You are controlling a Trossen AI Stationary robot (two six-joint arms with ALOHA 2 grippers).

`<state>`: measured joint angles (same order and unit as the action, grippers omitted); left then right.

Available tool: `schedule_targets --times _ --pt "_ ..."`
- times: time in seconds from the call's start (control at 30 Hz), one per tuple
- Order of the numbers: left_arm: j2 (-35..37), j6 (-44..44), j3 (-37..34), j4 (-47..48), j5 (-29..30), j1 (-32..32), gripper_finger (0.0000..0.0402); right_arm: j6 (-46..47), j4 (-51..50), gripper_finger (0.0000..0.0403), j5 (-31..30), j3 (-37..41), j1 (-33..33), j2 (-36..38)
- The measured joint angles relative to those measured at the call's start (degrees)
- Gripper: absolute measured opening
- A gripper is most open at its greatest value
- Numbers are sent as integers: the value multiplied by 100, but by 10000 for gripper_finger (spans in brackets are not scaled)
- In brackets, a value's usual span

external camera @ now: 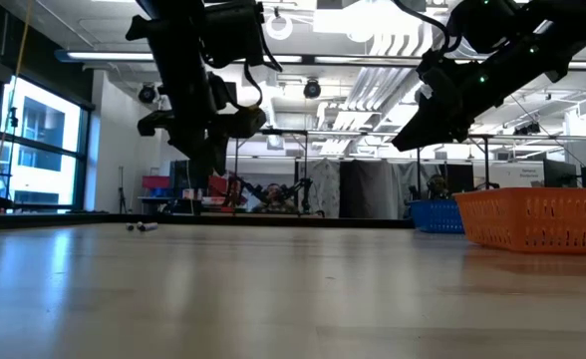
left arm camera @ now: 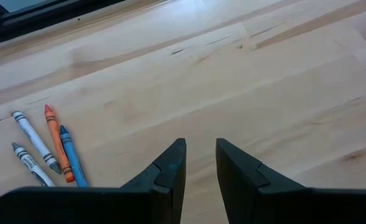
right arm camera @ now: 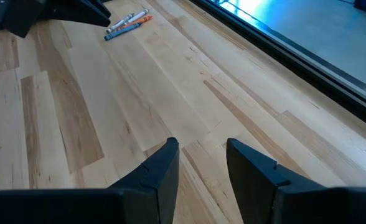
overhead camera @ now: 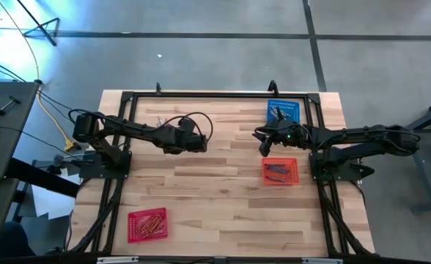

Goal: Sort crayons
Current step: Put the gray crayon into the blue bin

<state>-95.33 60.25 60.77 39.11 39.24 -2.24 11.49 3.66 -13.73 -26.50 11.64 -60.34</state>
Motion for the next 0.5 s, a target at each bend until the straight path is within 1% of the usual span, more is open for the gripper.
schedule_targets --times 0.17,0.37,0.5 --pt "0 -142 0 -4 -2 11 74 0 0 128 -1 0 0 0" --pt "0 -72 0 19 24 59 74 0 0 128 1 0 1 0" --pt "0 -3 2 271 73 39 74 0 0 128 1 0 1 0"
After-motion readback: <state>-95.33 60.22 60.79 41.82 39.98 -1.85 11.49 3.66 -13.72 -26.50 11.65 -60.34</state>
